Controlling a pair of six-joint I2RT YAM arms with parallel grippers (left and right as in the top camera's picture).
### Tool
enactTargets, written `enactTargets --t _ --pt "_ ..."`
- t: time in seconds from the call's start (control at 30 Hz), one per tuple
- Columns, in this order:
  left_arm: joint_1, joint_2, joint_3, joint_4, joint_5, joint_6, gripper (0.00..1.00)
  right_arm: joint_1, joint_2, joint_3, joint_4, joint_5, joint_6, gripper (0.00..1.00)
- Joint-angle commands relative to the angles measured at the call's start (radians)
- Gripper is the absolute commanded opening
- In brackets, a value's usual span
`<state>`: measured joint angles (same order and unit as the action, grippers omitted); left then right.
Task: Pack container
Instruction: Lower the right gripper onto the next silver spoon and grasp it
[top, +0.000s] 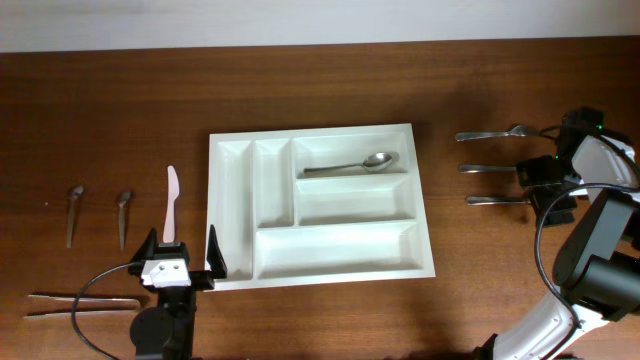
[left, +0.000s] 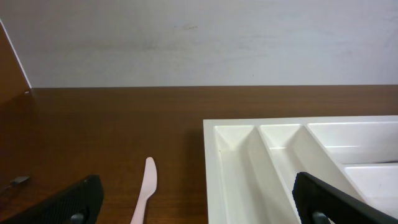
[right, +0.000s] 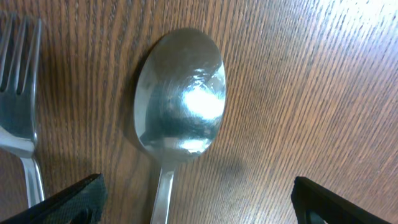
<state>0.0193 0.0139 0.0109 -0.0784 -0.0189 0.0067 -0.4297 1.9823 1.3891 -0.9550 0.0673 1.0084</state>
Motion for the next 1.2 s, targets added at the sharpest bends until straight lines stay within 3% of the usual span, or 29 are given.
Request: enactTargets --t 0.0,1.17 --pt "0.006 -0.008 -0.002 -0.005 -0.004 0.012 0.99 -0.003 0.015 -0.005 0.003 0.039 -0.018 0.97" --pt "0.006 -0.008 -0.002 -0.005 -0.004 0.012 0.99 -0.003 0.088 -0.005 0.048 -0.011 -0.040 0.96"
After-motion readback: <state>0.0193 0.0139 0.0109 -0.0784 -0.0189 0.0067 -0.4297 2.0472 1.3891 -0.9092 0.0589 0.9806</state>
